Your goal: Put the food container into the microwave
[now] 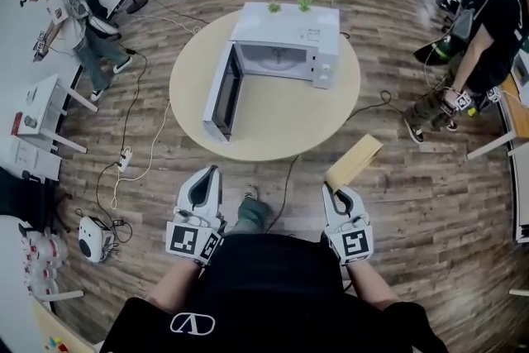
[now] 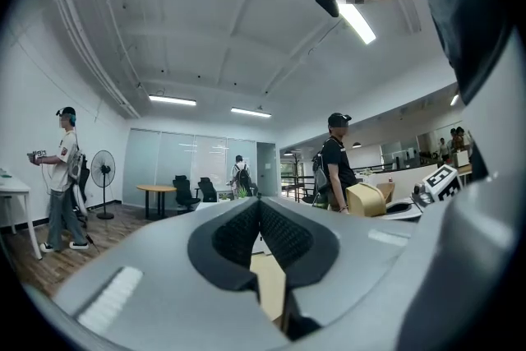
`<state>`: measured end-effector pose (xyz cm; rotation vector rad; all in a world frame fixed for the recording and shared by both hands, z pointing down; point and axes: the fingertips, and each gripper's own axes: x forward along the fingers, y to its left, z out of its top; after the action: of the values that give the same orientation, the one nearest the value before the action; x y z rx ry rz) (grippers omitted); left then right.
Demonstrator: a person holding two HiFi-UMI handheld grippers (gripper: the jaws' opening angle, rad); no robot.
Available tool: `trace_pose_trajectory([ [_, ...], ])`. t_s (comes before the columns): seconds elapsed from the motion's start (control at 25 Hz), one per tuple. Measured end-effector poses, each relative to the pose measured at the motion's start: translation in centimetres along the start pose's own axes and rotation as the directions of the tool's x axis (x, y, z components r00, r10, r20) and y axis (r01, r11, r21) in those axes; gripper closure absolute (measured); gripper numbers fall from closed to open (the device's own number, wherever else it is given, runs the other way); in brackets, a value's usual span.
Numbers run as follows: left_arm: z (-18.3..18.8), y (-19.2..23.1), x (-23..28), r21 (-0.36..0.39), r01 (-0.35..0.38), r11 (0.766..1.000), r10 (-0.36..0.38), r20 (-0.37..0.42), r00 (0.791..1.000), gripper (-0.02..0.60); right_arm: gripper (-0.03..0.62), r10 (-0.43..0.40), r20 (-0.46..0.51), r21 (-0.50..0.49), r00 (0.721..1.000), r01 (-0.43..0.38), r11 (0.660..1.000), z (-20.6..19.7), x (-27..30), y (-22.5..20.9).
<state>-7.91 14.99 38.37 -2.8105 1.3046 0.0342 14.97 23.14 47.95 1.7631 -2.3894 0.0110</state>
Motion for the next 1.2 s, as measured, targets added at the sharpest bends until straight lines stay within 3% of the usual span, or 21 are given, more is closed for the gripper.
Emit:
trace_pose_trajectory([
  [0.48,-1.2,4.8,10.1,-0.059,0.088,0.994,-0.085,0.048,0.995,0.581,0.583,-0.105,-0.031,-0.025,0.994,0.104,0.994,1.0,6.4,-4.2],
  [1.2,-1.0,18.1,25.5,-0.072,0.216,0.974,-0.21,0.09,0.974,0.581,0.583,-0.179,-0.065,-0.087,0.982,0.173,0.981,6.9,24.9,-7.1],
])
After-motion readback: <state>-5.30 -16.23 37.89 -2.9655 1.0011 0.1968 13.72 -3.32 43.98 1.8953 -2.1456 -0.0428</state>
